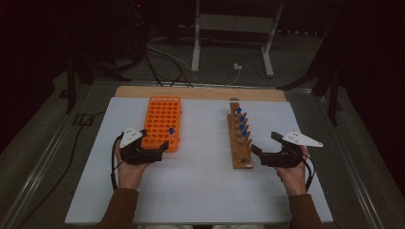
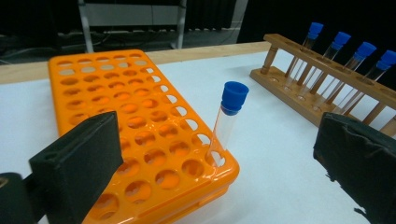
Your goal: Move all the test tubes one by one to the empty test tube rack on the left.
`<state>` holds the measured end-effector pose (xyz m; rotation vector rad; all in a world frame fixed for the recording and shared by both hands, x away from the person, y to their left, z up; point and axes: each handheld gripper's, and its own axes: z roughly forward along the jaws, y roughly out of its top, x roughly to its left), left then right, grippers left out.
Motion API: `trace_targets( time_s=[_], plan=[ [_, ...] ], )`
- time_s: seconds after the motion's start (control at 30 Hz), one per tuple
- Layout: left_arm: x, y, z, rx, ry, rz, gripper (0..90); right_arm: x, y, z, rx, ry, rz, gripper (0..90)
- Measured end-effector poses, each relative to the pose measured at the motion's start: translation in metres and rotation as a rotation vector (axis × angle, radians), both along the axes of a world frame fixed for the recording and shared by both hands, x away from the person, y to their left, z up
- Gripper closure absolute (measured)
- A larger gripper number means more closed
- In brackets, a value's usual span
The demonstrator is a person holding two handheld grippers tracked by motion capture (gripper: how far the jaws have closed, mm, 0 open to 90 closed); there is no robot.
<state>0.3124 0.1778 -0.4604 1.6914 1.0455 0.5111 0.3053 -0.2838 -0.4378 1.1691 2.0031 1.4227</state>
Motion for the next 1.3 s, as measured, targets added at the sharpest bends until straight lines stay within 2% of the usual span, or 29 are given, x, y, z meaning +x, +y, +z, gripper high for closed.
trace_targets(
  time_s=[0.13,0.2,0.37,0.6,0.67,0.73,0.77,0.8,0.83,0.9,1.13,1.3],
  plan=[
    [-0.004,0.003,0.000,-0.018,0.001,0.002,0.7,0.004,0.003,0.001,0.001,0.003,0.001,7.1],
    [-0.005,0.004,-0.002,-0.014,0.003,0.006,0.7,0.008,0.006,0.000,-0.007,0.013,0.002,9.2],
    [-0.007,0.006,-0.001,-0.036,0.003,0.026,0.7,0.017,0.016,-0.003,-0.027,0.030,0.014,9.9],
    [-0.007,0.003,-0.003,0.000,0.016,0.034,0.8,0.029,0.033,-0.015,-0.065,0.071,0.042,17.7],
    [-0.006,0.003,-0.003,0.000,0.018,0.036,0.8,0.031,0.038,-0.019,-0.077,0.072,0.049,25.2],
    [-0.006,0.003,-0.003,0.003,0.021,0.047,0.8,0.033,0.042,-0.021,-0.092,0.073,0.033,37.0],
    [-0.006,0.003,-0.003,0.003,0.021,0.047,0.8,0.033,0.042,-0.021,-0.092,0.073,0.033,37.0],
    [-0.006,0.005,-0.003,-0.001,0.024,0.051,0.8,0.034,0.045,-0.024,-0.107,0.069,0.020,48.1],
    [-0.006,0.006,-0.003,-0.004,0.025,0.055,0.8,0.035,0.046,-0.024,-0.112,0.063,0.015,51.6],
    [-0.006,0.007,-0.003,-0.006,0.026,0.058,0.8,0.035,0.047,-0.025,-0.115,0.061,0.012,54.2],
    [-0.006,0.006,-0.004,0.001,0.032,0.059,1.1,0.038,0.052,-0.028,-0.130,0.044,0.001,73.6],
    [-0.006,0.006,-0.004,-0.001,0.032,0.059,1.1,0.037,0.056,-0.028,-0.145,0.030,-0.005,76.8]
  ],
)
